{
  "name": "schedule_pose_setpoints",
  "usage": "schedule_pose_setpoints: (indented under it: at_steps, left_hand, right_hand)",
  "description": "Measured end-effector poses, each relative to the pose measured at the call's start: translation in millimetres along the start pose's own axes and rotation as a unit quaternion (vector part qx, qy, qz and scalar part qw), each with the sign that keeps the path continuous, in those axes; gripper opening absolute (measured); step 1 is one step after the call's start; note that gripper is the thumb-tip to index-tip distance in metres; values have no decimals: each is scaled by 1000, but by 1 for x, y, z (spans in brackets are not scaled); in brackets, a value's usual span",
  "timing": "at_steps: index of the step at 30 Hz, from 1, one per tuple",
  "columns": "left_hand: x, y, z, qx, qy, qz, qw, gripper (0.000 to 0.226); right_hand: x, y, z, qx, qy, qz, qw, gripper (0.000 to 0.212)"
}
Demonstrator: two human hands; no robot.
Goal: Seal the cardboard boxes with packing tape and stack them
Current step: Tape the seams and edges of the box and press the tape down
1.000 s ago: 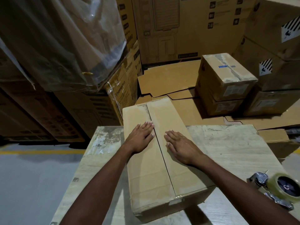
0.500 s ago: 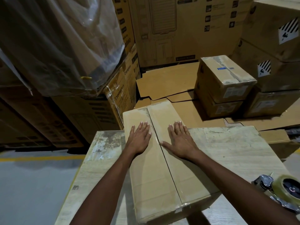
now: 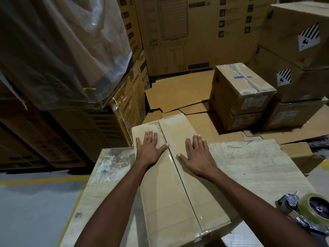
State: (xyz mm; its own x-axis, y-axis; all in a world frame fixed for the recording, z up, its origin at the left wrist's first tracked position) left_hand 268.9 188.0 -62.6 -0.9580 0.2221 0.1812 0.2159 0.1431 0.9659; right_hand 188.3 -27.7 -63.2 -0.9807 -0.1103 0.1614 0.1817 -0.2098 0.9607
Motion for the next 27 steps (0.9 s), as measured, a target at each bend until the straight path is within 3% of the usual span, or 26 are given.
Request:
schedule_pose_setpoints:
  at_steps: [5,15,27]
  left_hand:
    - [-19,4,5,4,60,-19,998,96]
    - [-19,-1,4,0,53,-21,998,88]
    - [-87,22,25,16,47,-27,998,114]
  right_hand:
    - [1,-1,3,17,1,-8,1000,112]
    - [-55,9,9,1,-96,-11,995,123]
    - [-60,4,8,9,-62,-29,998,111]
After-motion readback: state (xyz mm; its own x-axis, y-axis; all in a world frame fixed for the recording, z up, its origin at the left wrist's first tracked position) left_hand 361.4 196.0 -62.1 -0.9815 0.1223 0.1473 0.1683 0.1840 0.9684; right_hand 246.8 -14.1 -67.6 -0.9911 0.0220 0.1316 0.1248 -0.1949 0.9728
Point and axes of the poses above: each hand's wrist, its own x-axis away from the middle knuckle, its own y-axis out of the back of the hand, z = x × y, the point moved 3 cm from there along -x, towards the middle knuckle, and after that the axes turned 9 degrees about z, right-handed, at the moved point
